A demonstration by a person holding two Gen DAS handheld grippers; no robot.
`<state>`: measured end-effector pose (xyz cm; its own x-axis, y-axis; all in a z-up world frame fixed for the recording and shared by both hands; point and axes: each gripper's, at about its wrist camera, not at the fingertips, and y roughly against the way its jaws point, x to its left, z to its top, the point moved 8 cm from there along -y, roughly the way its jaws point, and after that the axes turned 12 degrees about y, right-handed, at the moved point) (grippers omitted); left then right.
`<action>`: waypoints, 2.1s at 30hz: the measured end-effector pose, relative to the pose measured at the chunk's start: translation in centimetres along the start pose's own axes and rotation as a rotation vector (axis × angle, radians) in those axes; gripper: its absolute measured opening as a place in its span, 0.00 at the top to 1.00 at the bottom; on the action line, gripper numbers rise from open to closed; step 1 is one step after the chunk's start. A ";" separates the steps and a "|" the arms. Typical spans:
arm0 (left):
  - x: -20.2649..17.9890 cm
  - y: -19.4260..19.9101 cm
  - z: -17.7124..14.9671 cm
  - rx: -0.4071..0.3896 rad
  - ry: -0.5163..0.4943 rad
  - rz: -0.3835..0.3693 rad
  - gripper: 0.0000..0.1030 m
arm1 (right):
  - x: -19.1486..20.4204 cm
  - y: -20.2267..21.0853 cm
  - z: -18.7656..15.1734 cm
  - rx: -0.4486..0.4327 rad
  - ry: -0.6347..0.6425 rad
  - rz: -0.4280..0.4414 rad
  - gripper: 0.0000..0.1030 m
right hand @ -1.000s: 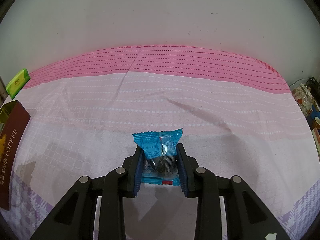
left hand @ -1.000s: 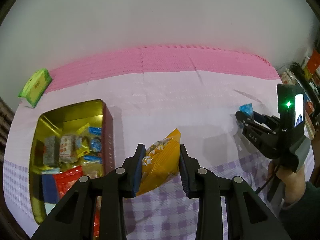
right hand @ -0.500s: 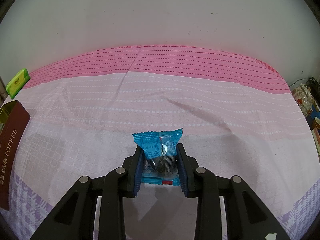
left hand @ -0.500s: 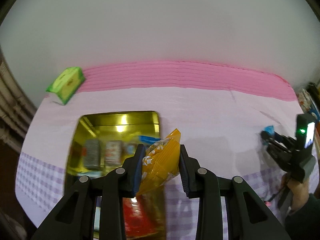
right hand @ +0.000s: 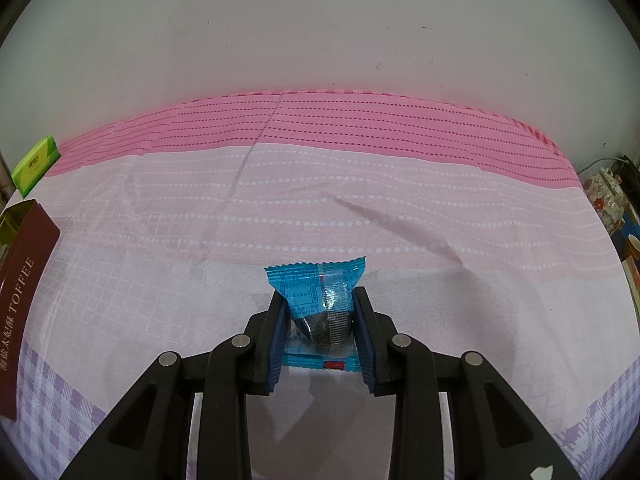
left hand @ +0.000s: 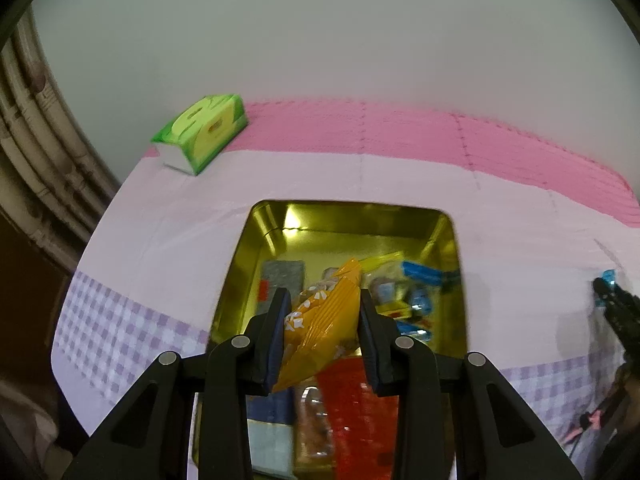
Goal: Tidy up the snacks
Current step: 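Carry the yellow packet into the gold tin and open the left tool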
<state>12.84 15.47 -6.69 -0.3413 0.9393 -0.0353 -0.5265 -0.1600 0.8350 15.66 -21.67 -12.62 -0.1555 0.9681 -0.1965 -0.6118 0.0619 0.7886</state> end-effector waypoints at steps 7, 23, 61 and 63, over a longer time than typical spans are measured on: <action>1.0 -2.2 -1.3 0.050 0.001 0.029 0.67 | 0.0 0.0 0.0 0.000 0.000 0.000 0.71; 1.0 -4.2 -3.0 0.084 -0.028 0.064 0.67 | 0.0 0.0 0.0 0.000 0.000 -0.001 0.71; 3.5 2.0 -1.2 -0.045 0.010 0.031 0.58 | -0.6 0.0 -0.2 0.003 0.013 -0.011 0.71; 4.2 2.3 -1.3 -0.051 0.020 0.036 0.58 | -0.8 -0.1 -0.2 0.003 0.014 -0.011 0.71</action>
<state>9.17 18.61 -5.65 -0.3762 0.9264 -0.0171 -0.5522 -0.2094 0.8070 15.67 -22.54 -12.61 -0.1590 0.9639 -0.2134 -0.6110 0.0737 0.7882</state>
